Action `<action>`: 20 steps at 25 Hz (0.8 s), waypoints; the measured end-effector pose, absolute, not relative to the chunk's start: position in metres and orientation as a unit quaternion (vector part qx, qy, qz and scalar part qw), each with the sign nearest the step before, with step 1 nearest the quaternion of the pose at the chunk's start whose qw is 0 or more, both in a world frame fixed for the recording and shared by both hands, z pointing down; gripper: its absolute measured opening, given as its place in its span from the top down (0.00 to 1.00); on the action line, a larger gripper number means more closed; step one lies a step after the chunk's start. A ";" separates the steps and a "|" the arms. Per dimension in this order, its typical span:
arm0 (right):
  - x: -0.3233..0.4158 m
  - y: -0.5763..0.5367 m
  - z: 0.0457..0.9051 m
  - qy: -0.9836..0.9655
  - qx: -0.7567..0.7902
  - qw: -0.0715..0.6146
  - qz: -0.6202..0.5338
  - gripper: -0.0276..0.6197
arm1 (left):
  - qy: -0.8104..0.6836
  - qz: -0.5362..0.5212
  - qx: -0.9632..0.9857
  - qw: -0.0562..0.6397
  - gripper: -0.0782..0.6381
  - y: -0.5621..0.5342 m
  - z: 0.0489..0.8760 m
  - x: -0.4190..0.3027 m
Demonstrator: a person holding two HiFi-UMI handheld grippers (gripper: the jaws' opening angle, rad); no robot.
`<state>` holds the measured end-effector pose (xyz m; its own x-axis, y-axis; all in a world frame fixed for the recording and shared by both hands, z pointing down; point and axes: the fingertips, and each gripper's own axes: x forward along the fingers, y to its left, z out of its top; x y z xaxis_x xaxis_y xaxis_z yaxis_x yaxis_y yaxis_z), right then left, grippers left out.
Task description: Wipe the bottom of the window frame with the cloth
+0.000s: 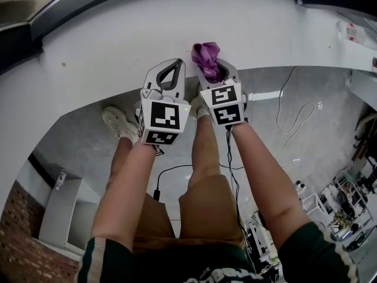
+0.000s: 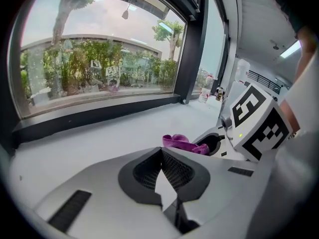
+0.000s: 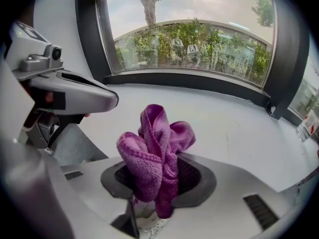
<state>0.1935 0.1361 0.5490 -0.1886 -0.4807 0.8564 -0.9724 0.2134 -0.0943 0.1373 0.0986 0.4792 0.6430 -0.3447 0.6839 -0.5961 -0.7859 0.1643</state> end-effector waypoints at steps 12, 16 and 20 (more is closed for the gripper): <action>0.160 0.129 0.549 -0.676 0.536 0.370 0.344 0.70 | -0.285 0.328 0.878 0.199 0.89 0.088 0.480 0.073; 0.154 0.128 0.549 -0.673 0.536 0.375 0.344 0.71 | -0.286 0.330 0.877 0.201 0.89 0.088 0.481 0.064; 0.142 0.125 0.549 -0.673 0.534 0.372 0.351 0.71 | -0.286 0.330 0.878 0.197 0.89 0.086 0.478 0.056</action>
